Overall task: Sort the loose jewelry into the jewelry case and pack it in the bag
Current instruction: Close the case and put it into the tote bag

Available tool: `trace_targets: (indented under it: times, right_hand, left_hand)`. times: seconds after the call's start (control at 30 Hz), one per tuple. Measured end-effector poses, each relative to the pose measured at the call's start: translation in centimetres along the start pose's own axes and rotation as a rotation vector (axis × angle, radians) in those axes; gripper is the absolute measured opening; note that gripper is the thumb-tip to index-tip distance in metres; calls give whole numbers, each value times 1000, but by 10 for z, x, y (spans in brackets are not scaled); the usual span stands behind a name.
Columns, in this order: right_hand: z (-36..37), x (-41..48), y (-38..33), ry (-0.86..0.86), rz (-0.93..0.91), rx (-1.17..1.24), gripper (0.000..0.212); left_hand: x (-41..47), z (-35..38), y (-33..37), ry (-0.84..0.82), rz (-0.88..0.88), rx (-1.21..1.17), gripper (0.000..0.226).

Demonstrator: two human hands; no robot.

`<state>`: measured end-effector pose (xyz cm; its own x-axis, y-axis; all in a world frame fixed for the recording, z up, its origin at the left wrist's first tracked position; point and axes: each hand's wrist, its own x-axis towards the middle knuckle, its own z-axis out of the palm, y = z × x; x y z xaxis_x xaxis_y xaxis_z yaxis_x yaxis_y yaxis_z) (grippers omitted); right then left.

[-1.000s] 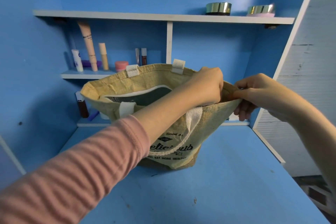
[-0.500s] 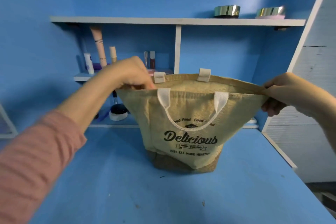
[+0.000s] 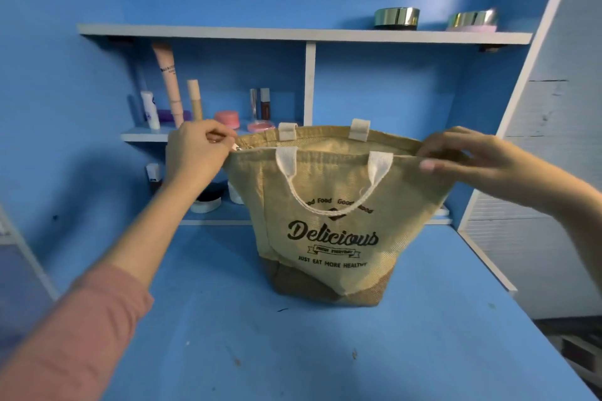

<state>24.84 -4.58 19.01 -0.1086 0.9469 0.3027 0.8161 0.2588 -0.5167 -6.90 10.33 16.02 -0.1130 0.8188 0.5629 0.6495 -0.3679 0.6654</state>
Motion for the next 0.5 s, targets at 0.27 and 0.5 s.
trace_targets:
  times: [0.27,0.5]
  right_hand:
    - [4,-38,25,424,158,-176,7]
    - [11,-95,42,1032,538,-256,28]
  left_hand:
    - [-65,58,13,-151,123,-384,55]
    - [-202,142,44,-551,133,-469,64]
